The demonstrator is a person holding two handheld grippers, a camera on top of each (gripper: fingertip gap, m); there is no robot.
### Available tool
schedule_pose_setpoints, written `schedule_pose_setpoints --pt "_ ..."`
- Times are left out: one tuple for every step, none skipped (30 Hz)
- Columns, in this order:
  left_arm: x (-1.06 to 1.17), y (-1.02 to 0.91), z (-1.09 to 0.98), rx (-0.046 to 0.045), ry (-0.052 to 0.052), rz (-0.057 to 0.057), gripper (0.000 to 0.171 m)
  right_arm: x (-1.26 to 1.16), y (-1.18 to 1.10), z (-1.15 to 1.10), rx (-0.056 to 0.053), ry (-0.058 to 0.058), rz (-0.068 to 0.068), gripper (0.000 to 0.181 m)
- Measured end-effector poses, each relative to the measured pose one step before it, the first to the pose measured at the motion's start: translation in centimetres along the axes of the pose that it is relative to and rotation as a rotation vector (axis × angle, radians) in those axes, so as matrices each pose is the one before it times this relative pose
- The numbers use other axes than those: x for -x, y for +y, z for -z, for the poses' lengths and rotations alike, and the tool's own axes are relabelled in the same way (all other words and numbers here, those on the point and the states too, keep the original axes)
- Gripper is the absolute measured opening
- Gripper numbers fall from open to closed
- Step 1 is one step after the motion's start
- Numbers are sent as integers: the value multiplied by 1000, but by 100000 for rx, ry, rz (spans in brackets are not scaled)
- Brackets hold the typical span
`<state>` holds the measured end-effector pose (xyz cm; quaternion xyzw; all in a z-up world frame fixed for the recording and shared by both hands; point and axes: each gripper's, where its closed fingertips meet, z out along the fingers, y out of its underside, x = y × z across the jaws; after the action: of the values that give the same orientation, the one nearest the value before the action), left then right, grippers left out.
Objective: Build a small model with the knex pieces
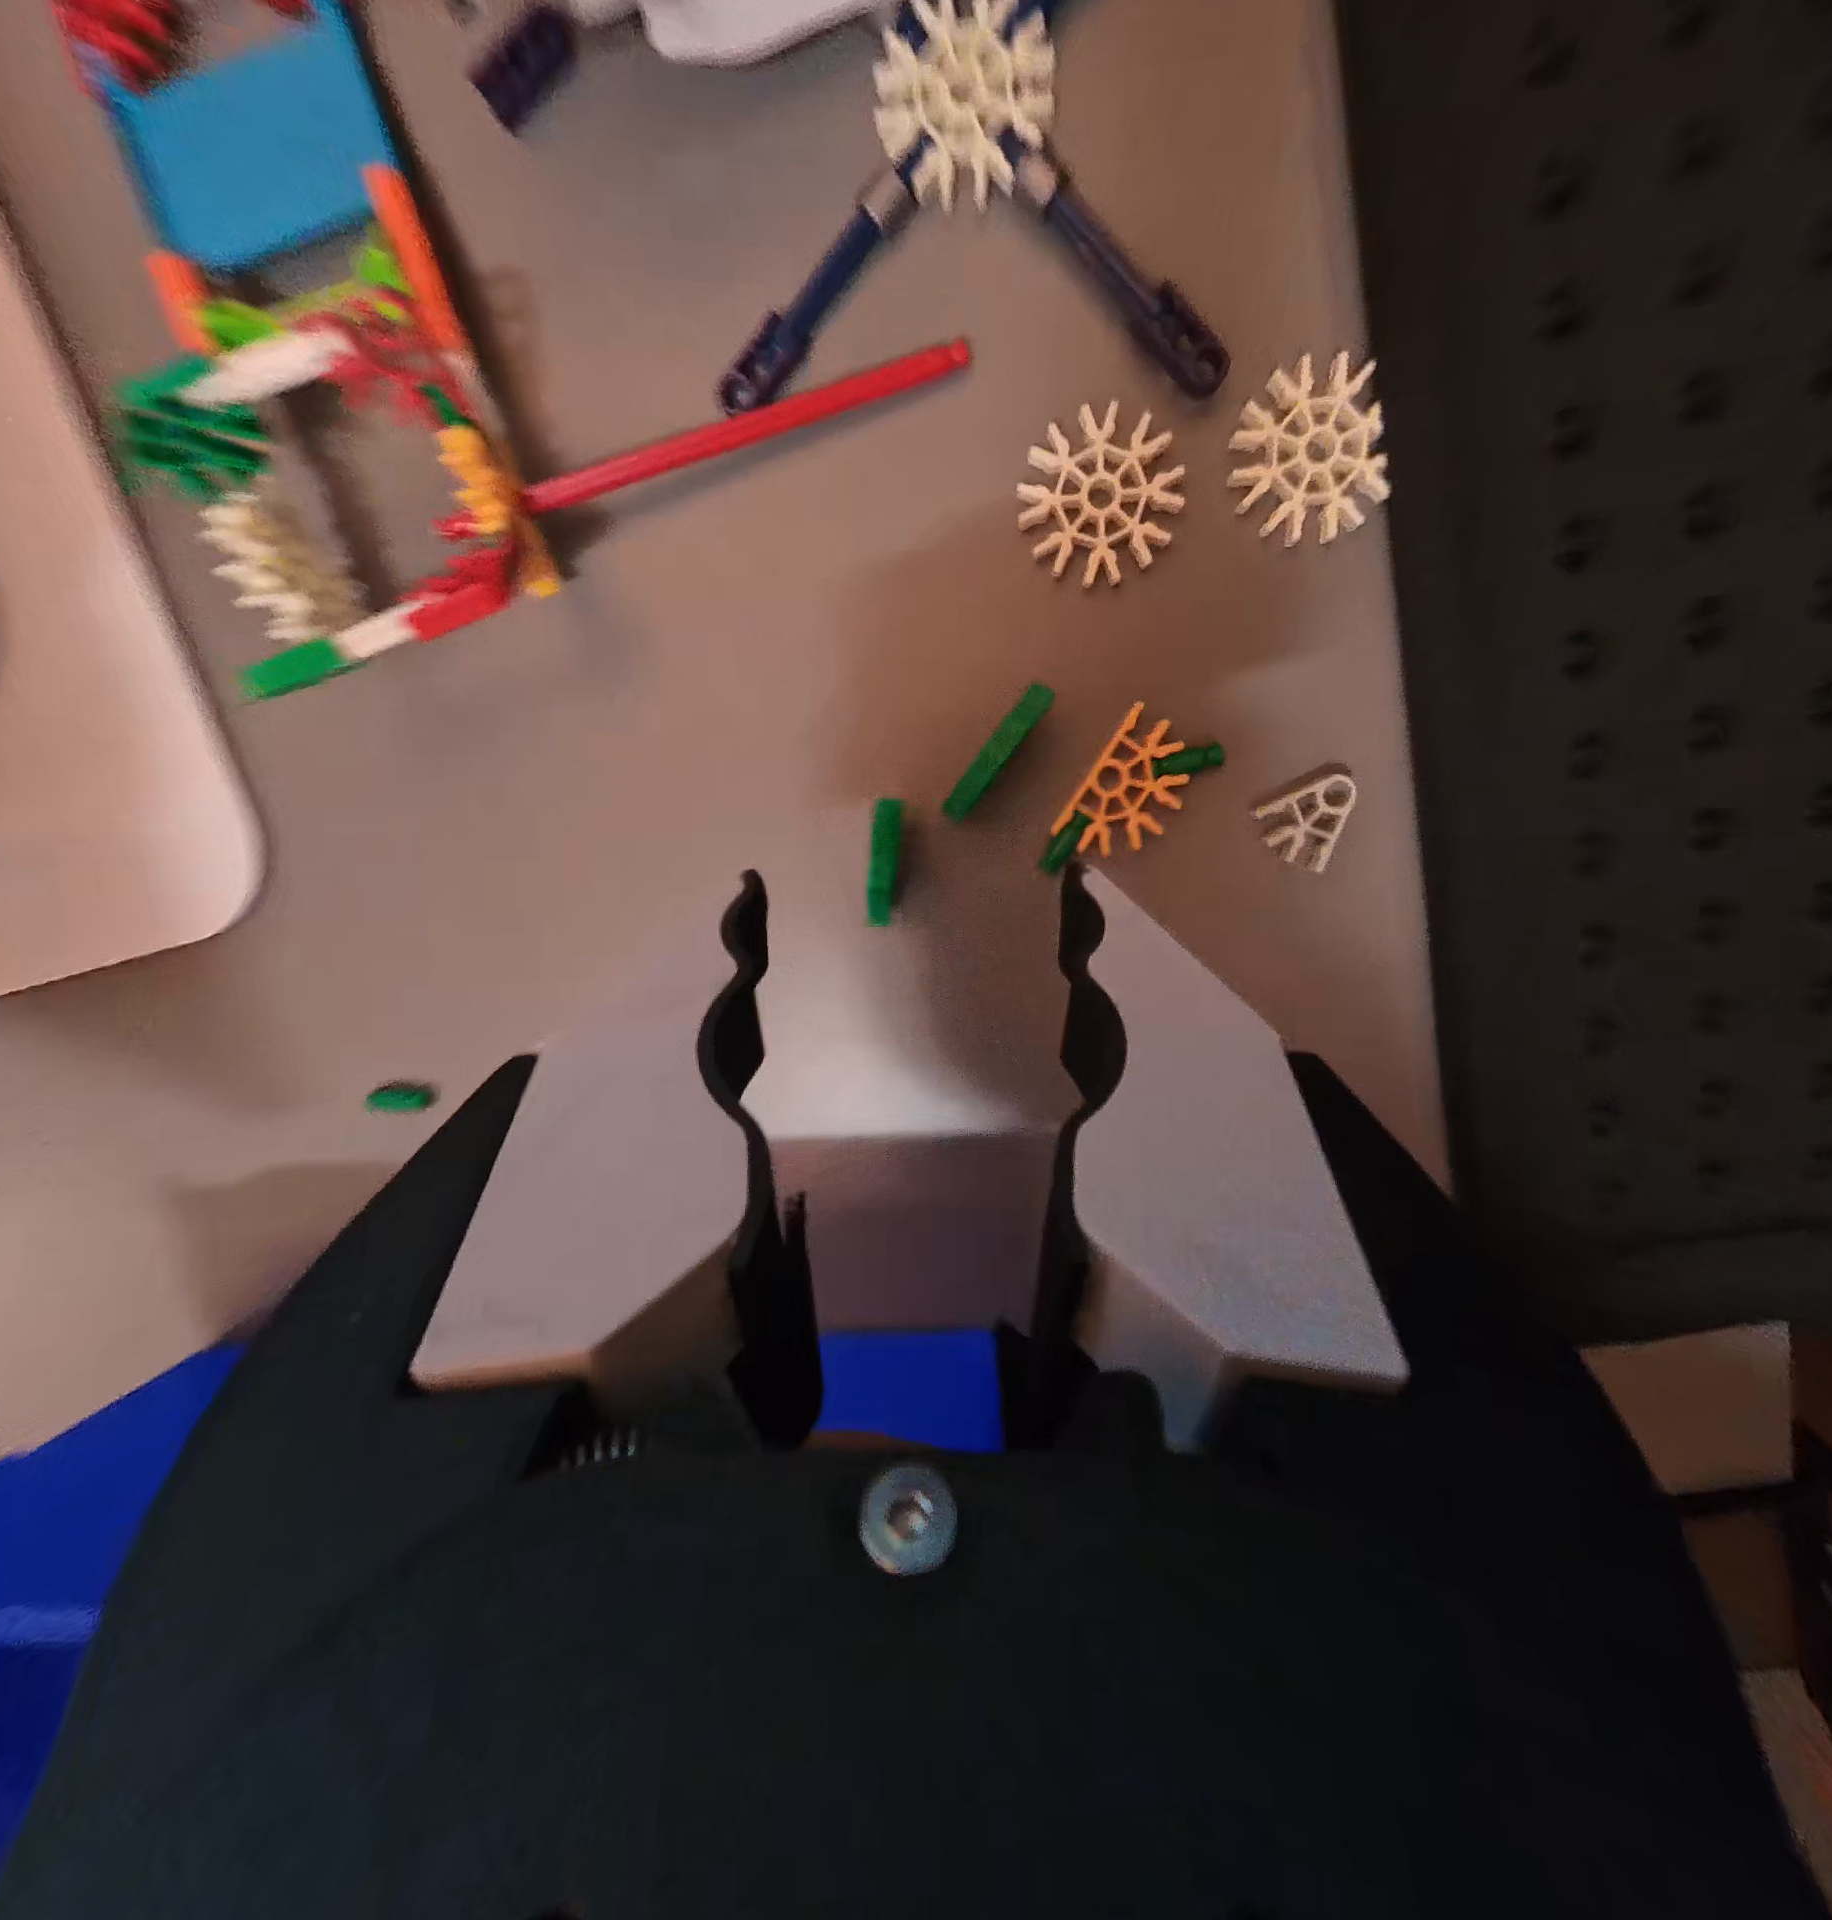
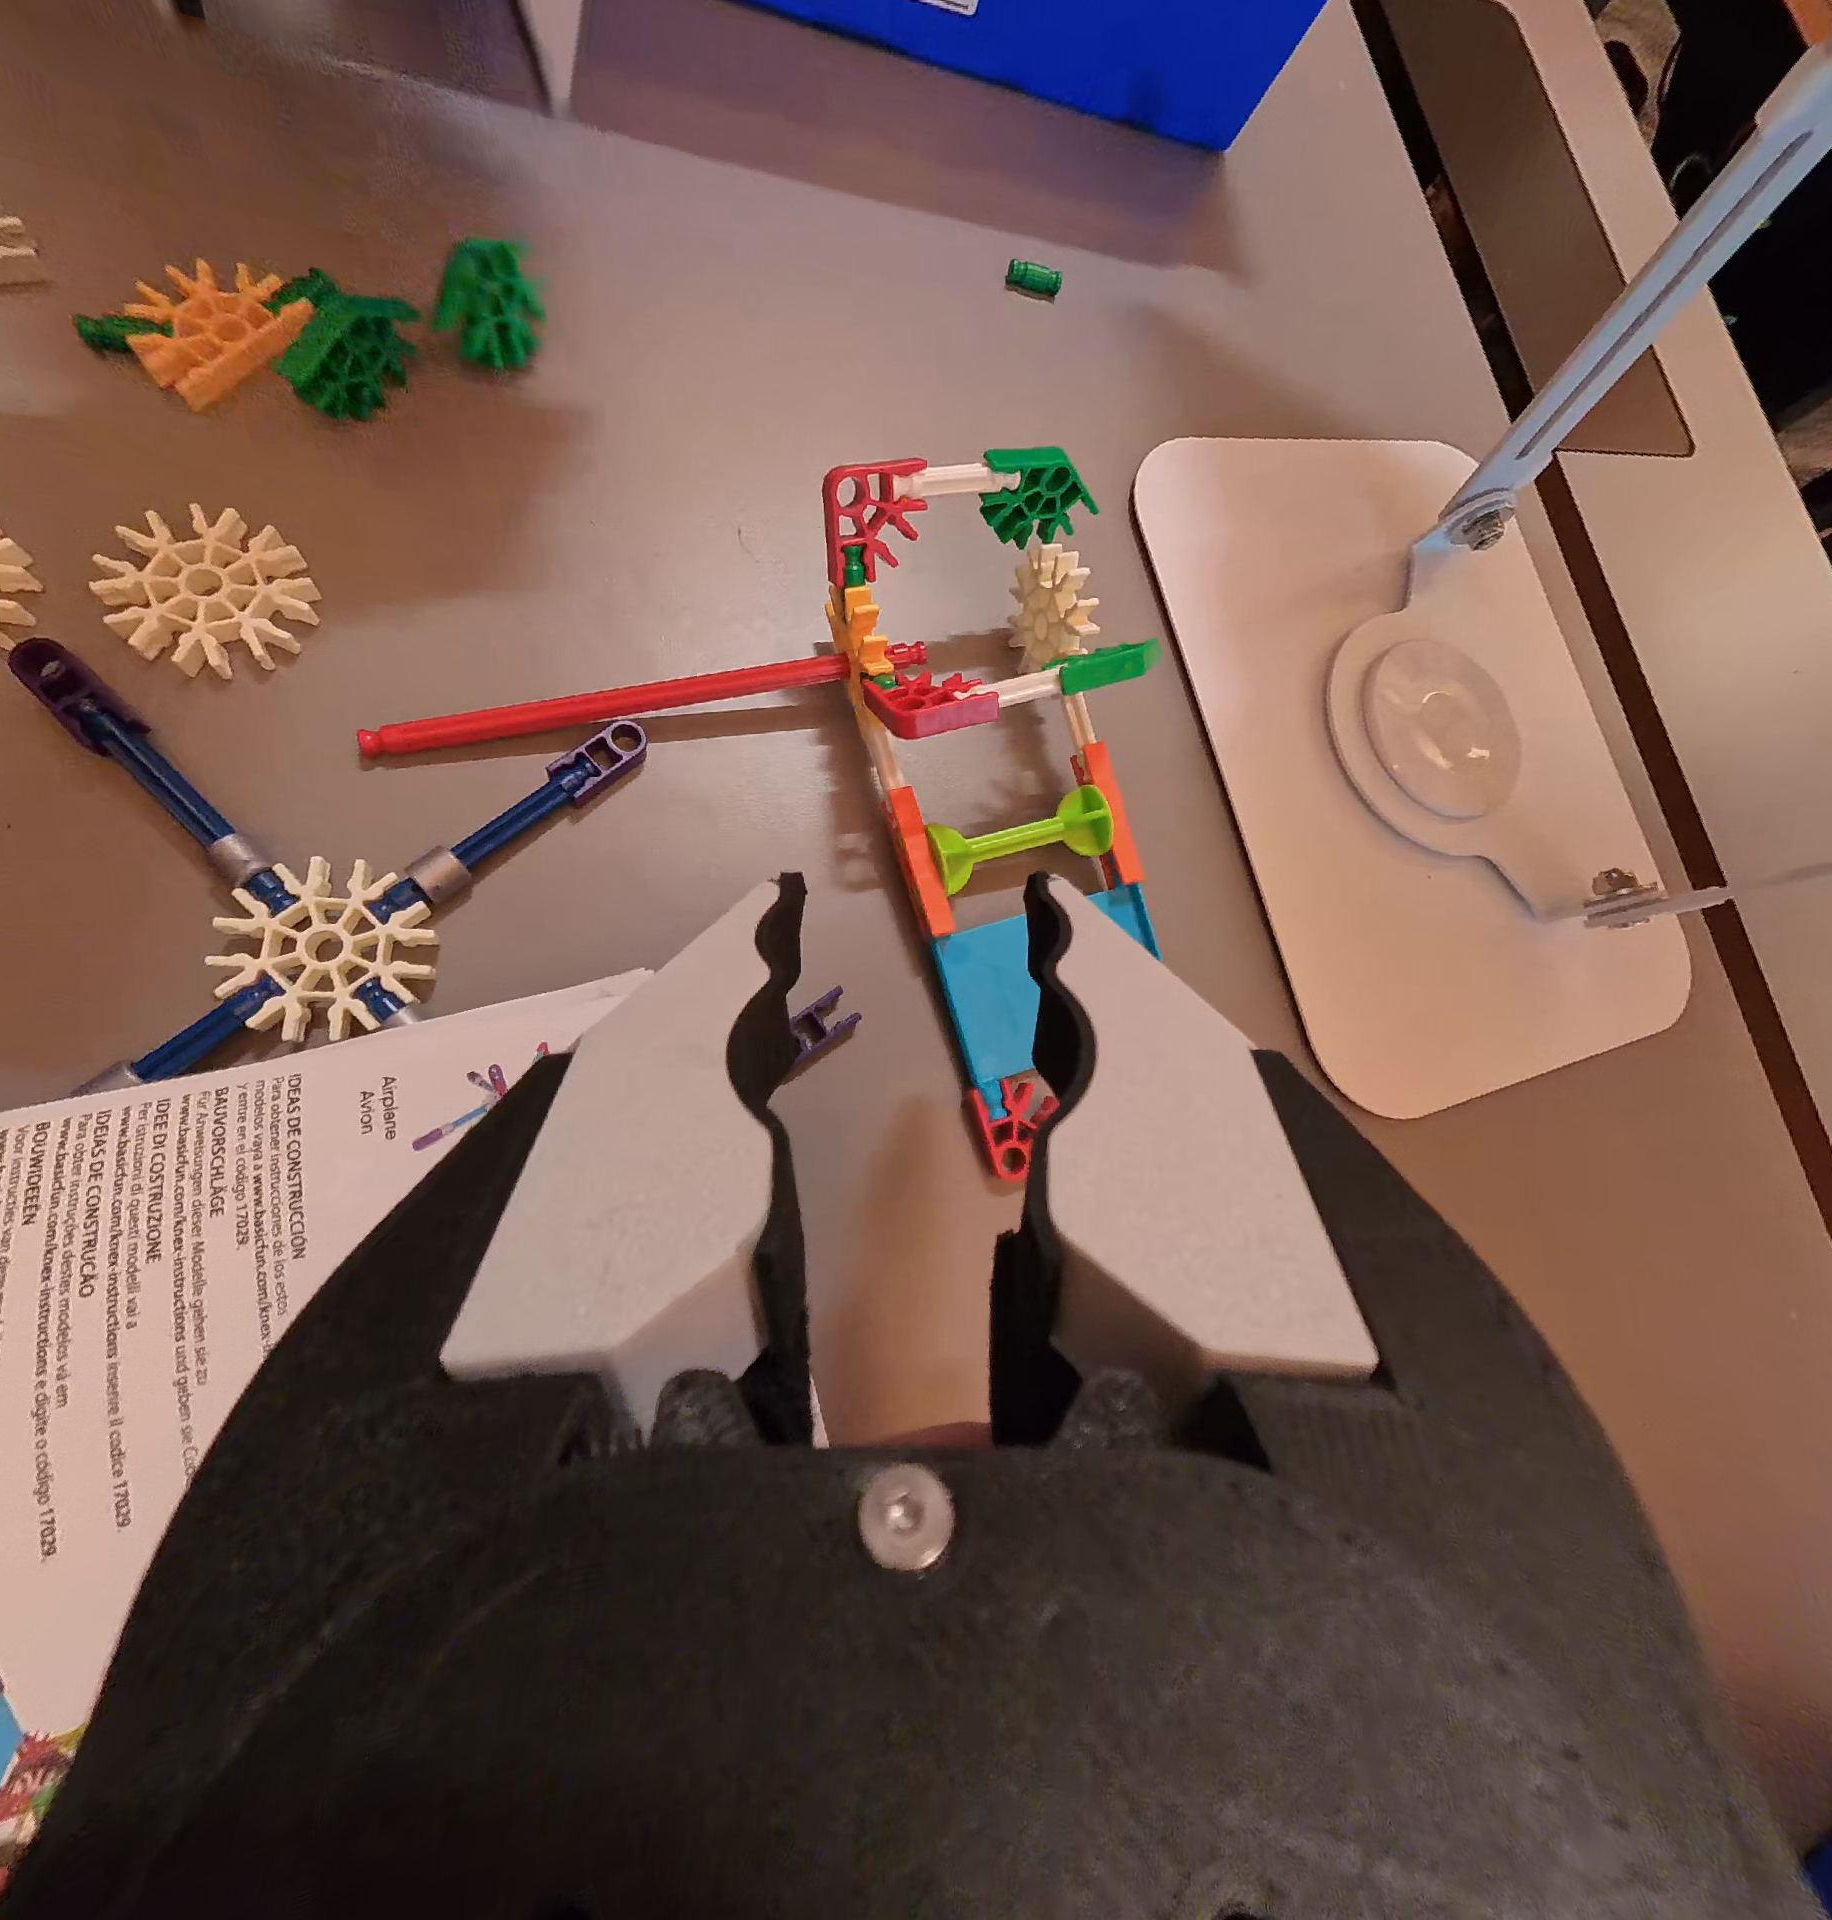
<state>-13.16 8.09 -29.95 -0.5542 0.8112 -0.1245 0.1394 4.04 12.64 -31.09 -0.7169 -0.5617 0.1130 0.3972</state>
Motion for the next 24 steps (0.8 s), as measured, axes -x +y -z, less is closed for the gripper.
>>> schedule_pose_setpoints --pt "251 -35 1891 -2837 -2285 -1298 51 -23 30 67 -109 108 25 42" --pt "-89 78 2031 -3063 -751 -906 43 -33 26 76 -84 147 39 42" --pt "-3 169 2037 -3219 -1209 743 38 -31 31 81 -99 122 9 42" --pt "315 487 1895 -1884 -2651 1967 34 -27 6 58 -217 28 -55 42" --pt "446 966 1650 -42 -2623 2305 30 -14 17 36 -184 -49 -90 42" --pt "403 1265 1334 503 -1319 2956 29 -10 47 -8 38 -58 -18 42" --pt "554 1401 986 540 -1026 4584 26 1 59 -29 179 -69 71 42" --pt "612 1697 608 1964 -456 5372 24 27 59 -54 181 -157 62 42" --pt "435 1865 216 2556 1005 4772 22 49 47 -59 143 -210 30 42" --pt "448 1765 -212 2439 1055 4284 21 53 63 -73 213 -172 23 42" --pt "217 1688 -639 2789 2620 4210 22 34 87 -75 340 -95 44 42" --pt "210 1682 -960 3658 2638 2888 23 24 79 -69 332 -57 73 42" --pt "397 1546 -1121 4107 1424 2411 23 19 61 -70 205 -76 -34 42" --pt "215 1219 -1150 3432 2248 1887 23 9 56 -70 134 -167 -228 42" --pt "-38 921 -1058 2799 3526 1227 23 0 77 -87 192 -180 -257 42" --pt "-21 701 -904 2130 3414 923 23 -4 116 -98 326 -135 -173 42" --pt "150 458 -770 1344 2521 1159 22 10 116 -96 378 -156 -162 42" --pt "66 380 -645 1395 2871 1029 22 3 124 -92 338 -210 -183 42" --pt "109 346 -549 1519 2360 387 23 24 115 -91 319 -232 -147 42" --pt "174 395 -440 2121 1419 210 23 17 97 -75 287 -185 -81 42" --pt "-124 284 -367 1824 2299 -559 24 14 78 -71 193 -147 -31 42" --pt "-337 166 -317 1490 3021 -240 25 9 70 -66 137 -205 -60 42" --pt "-54 236 -287 2095 1122 159 22 8 82 -74 185 -228 -96 42" --pt "199 279 -258 2279 -531 -573 23 -1 72 -71 216 -181 -57 42"
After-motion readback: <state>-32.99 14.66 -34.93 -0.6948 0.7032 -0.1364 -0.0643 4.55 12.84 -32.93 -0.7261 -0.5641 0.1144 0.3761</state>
